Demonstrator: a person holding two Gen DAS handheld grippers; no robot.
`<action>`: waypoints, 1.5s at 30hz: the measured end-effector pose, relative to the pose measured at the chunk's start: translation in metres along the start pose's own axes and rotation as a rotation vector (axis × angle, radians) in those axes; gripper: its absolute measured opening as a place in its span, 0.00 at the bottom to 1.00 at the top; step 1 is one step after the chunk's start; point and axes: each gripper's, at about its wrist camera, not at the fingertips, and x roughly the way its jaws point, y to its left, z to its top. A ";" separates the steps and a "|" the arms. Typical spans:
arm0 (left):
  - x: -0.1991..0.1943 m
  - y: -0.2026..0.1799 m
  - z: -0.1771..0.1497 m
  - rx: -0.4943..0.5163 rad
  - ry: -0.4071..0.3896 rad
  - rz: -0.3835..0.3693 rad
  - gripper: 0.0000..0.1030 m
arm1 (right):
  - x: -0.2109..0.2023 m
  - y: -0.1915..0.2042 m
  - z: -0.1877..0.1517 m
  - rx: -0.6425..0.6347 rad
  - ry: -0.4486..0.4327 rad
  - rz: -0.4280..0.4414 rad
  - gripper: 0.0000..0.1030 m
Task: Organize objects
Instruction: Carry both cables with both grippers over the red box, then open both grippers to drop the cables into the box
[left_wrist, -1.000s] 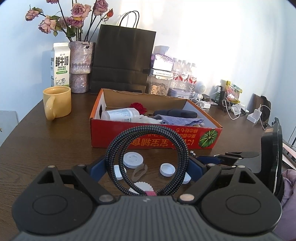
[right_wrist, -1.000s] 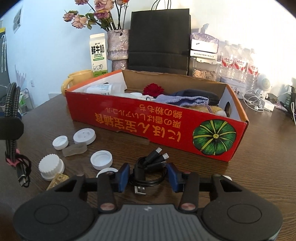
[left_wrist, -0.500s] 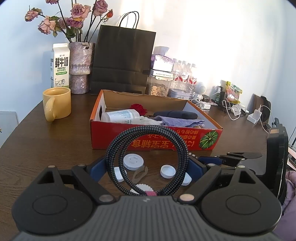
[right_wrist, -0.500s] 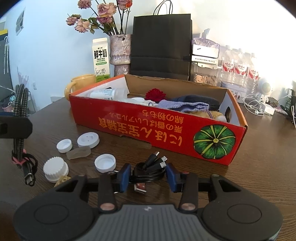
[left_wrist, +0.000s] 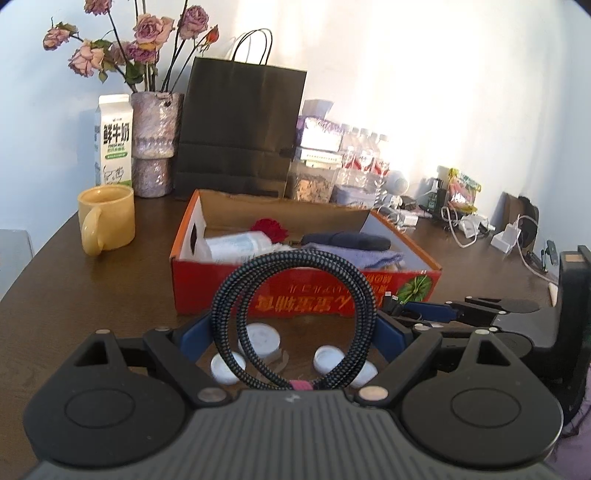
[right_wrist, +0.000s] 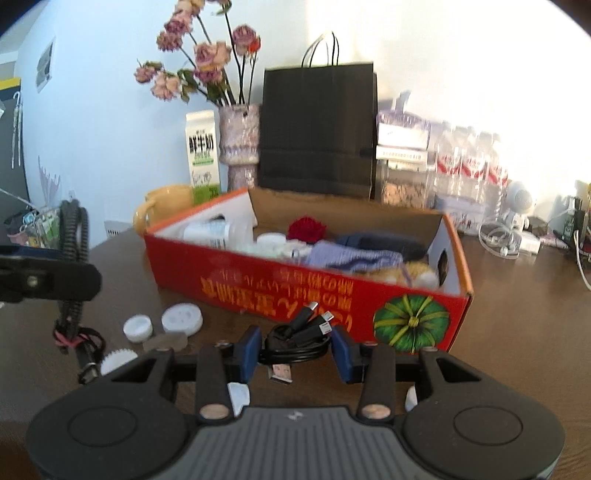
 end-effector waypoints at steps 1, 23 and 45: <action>0.001 -0.001 0.003 0.002 -0.006 -0.002 0.87 | -0.002 -0.001 0.003 0.000 -0.011 0.001 0.39; 0.088 -0.005 0.089 -0.023 -0.075 -0.027 0.87 | 0.050 -0.027 0.080 -0.026 -0.134 -0.009 0.39; 0.172 0.018 0.097 -0.086 -0.037 0.017 1.00 | 0.117 -0.058 0.090 0.005 -0.061 -0.001 0.60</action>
